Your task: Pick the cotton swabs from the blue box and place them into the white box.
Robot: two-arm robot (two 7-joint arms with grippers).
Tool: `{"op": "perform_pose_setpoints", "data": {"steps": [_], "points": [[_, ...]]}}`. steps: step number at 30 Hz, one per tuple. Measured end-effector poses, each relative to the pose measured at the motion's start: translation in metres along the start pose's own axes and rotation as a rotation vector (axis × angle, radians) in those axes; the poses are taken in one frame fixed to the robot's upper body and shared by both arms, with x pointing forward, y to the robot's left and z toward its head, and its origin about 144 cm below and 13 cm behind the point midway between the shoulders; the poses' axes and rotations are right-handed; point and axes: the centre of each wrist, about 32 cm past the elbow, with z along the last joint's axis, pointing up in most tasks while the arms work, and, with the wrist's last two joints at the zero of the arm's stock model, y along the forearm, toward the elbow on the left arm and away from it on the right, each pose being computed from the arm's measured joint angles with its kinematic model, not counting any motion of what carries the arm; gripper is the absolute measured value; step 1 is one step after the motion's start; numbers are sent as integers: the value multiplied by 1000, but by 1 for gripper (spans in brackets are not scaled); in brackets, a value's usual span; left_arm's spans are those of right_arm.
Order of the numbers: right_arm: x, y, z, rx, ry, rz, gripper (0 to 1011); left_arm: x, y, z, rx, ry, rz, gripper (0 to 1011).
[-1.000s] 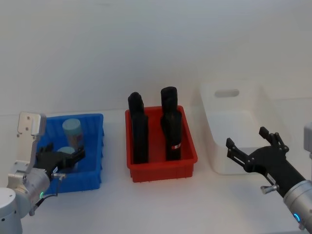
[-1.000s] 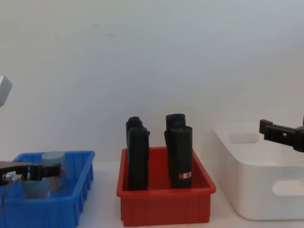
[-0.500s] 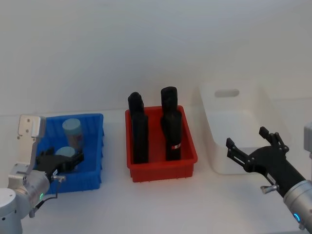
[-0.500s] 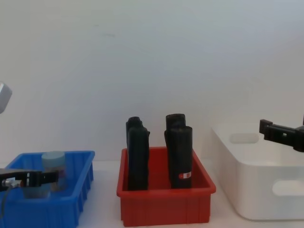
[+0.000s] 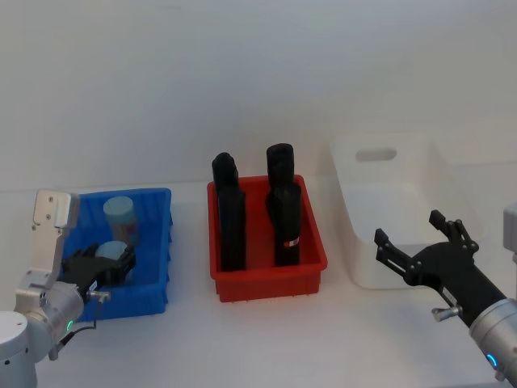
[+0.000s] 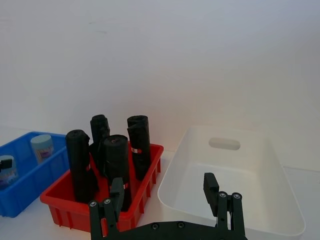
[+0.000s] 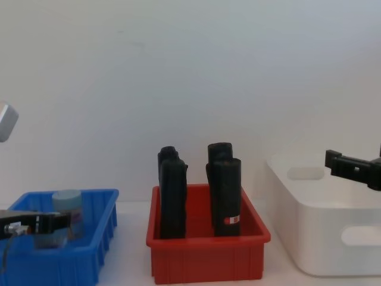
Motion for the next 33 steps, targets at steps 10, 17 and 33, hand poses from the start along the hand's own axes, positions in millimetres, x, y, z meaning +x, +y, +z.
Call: {"op": "perform_pose_setpoints", "data": {"steps": [10, 17, 33], "points": [[0, 0, 0, 0, 0, 0, 1002, -2, 7, 16, -51, -37, -16, 669], [0, 0, 0, 0, 0, 0, 1001, -3, 16, 35, -98, -65, -49, 669], [0, 0, 0, 0, 0, 0, 1001, -7, 38, 78, -157, -102, -233, 669]]}}
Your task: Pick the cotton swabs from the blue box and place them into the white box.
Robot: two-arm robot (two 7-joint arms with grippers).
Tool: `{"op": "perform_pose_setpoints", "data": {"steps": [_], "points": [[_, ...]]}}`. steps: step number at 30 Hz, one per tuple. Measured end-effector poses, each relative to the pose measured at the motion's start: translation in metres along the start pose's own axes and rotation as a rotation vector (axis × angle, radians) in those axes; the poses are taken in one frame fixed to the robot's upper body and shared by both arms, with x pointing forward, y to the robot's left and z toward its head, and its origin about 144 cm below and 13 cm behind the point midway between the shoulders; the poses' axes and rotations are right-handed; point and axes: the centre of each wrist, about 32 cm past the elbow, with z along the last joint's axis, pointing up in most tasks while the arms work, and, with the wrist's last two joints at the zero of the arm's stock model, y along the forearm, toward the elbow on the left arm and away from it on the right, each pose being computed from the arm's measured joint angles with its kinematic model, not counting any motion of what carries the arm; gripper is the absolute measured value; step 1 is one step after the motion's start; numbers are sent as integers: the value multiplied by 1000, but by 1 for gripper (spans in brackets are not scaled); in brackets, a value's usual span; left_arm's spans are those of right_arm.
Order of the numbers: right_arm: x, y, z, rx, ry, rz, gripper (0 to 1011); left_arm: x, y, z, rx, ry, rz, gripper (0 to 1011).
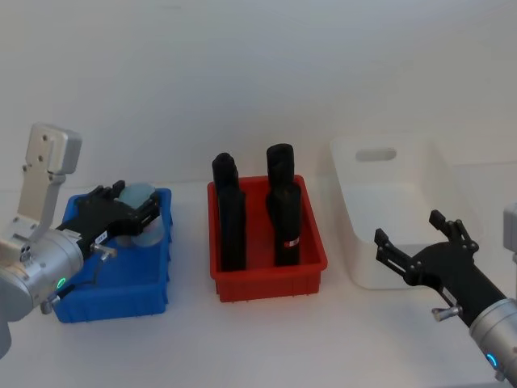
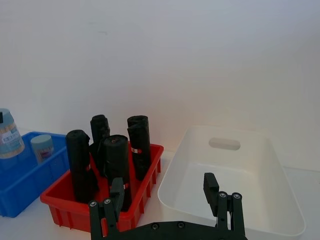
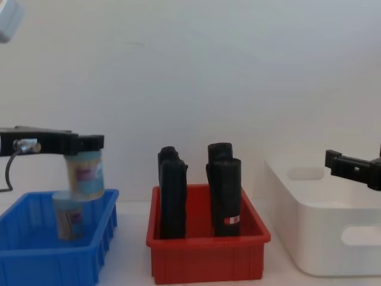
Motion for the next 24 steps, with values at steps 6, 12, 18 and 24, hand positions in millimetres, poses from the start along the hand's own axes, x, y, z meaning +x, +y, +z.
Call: {"op": "perform_pose_setpoints", "data": {"steps": [6, 12, 18, 24], "points": [[0, 0, 0, 0, 0, 0, 1001, -2, 2, 13, -11, -2, -79, 669], [0, 0, 0, 0, 0, 0, 1001, -4, 2, 26, -24, -7, -166, 669], [0, 0, 0, 0, 0, 0, 1002, -7, 1, 39, -31, -14, -265, 669], [0, 0, 0, 0, 0, 0, 1001, -12, -2, 50, -39, -24, -356, 669]]}}
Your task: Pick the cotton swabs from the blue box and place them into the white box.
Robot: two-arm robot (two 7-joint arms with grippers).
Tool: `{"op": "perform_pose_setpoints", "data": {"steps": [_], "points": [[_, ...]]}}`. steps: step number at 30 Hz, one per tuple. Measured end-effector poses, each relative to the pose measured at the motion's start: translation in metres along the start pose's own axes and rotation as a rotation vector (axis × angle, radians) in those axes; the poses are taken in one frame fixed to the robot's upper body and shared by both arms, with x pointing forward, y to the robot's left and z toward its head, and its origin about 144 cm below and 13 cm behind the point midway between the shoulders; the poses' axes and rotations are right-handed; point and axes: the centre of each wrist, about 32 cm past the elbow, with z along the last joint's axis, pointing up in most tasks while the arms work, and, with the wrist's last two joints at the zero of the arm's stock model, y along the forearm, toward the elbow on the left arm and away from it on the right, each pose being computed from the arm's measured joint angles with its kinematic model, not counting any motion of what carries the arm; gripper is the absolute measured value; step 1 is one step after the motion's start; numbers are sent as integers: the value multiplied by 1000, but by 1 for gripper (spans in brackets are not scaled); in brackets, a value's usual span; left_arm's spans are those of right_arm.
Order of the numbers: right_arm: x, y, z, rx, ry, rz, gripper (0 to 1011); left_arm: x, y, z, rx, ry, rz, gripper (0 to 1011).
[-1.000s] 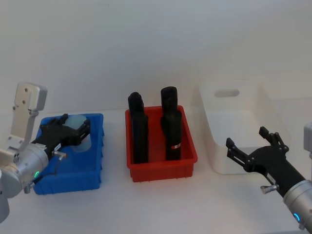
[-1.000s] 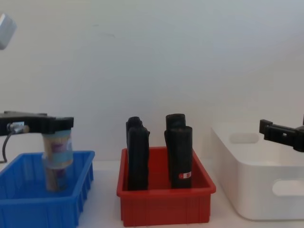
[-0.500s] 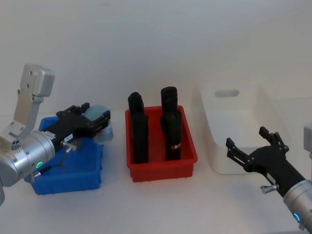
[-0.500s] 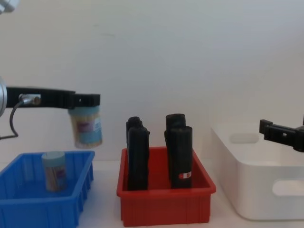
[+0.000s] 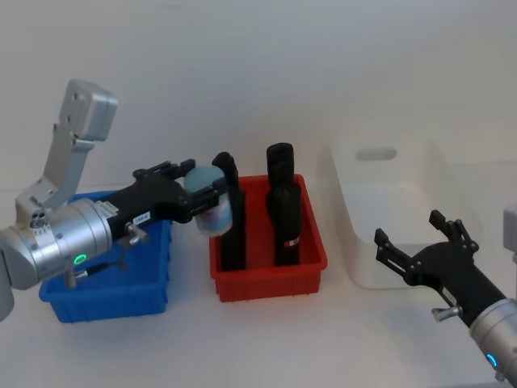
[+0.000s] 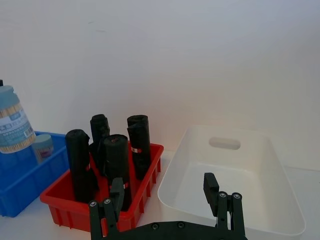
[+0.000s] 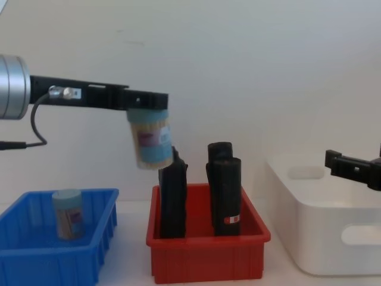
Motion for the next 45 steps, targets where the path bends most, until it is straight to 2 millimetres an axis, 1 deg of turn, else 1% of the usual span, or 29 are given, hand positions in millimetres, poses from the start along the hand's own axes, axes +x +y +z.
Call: {"op": "perform_pose_setpoints", "data": {"steps": [5, 12, 21, 34, 45], "points": [[0, 0, 0, 0, 0, 0, 1001, -3, -3, 8, -3, -5, -57, 669], [0, 0, 1, 2, -1, 11, 1002, -4, -5, 13, -4, -9, -96, 669], [0, 4, 6, 9, -18, 85, 1001, -6, -7, 17, -5, -13, -127, 669], [-6, 16, 18, 12, -70, 258, 1001, -7, -8, 20, -6, -15, -146, 669], [-15, 34, 30, 10, -147, 437, 1002, -7, -8, 21, -6, -16, -153, 669]]}}
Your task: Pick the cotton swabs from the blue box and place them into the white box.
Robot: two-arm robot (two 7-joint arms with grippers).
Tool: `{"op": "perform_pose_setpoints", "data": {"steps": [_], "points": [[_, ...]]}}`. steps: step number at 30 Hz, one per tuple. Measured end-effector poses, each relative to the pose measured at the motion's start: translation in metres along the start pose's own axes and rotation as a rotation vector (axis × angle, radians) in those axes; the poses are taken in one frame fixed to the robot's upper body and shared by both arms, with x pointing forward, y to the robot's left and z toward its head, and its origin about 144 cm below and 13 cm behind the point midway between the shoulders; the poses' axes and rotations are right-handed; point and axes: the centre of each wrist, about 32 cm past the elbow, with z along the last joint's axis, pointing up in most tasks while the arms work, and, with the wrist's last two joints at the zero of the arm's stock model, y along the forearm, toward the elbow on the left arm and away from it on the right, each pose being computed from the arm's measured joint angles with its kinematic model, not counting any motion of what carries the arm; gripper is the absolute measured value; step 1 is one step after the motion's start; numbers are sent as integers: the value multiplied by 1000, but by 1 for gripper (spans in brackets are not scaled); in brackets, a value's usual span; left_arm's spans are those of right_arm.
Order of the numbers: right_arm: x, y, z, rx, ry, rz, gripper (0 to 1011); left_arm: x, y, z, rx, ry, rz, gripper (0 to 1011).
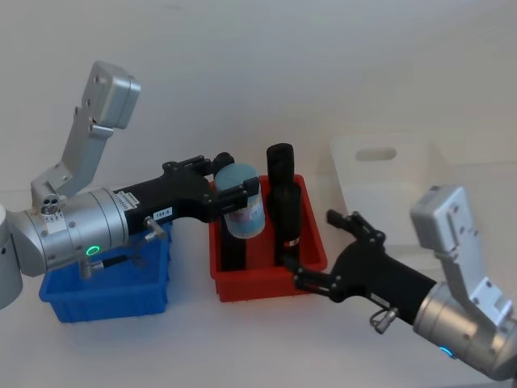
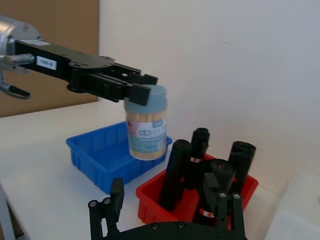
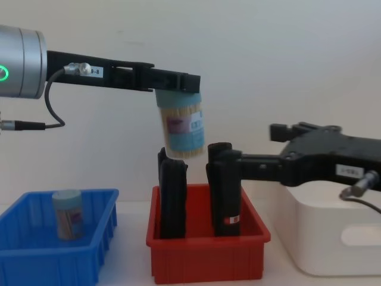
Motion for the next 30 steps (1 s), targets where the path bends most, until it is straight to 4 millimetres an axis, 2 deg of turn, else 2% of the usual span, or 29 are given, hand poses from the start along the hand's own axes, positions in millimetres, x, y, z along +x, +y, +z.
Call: {"op": "perform_pose_setpoints", "data": {"steps": [12, 30], "points": [[1, 29, 13, -18, -81, 128, 1001, 0, 0, 1, 0, -1, -2, 669], [7, 58, 19, -42, -128, 122, 1001, 0, 0, 1, 0, -1, -3, 669]]}}
